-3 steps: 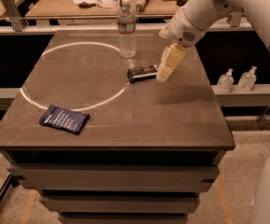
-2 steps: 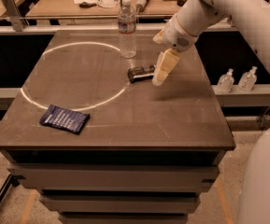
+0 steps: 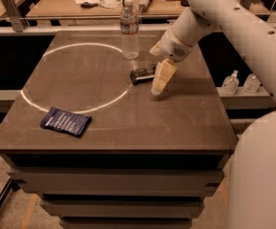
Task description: Move rxbar chocolate near rxbar blueberry
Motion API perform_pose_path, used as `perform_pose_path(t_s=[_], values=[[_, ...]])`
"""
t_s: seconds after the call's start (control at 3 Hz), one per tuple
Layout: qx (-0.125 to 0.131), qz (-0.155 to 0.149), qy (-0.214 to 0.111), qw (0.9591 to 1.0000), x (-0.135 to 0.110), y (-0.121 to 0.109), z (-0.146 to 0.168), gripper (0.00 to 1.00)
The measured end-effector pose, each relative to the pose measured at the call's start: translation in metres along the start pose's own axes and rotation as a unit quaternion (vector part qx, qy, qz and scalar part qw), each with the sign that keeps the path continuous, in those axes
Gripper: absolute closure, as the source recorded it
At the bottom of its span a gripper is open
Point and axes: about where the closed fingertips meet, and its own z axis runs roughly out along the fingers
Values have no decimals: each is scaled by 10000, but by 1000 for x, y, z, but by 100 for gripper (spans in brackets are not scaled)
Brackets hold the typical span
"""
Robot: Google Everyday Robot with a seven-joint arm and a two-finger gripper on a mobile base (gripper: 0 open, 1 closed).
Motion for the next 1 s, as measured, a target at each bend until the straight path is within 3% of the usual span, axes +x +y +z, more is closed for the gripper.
perform_pose_path(t_s=[0.33, 1.0], values=[[-151, 6, 20, 9999, 2, 3, 11, 16], [-351, 4, -58, 9994, -1, 13, 16, 68]])
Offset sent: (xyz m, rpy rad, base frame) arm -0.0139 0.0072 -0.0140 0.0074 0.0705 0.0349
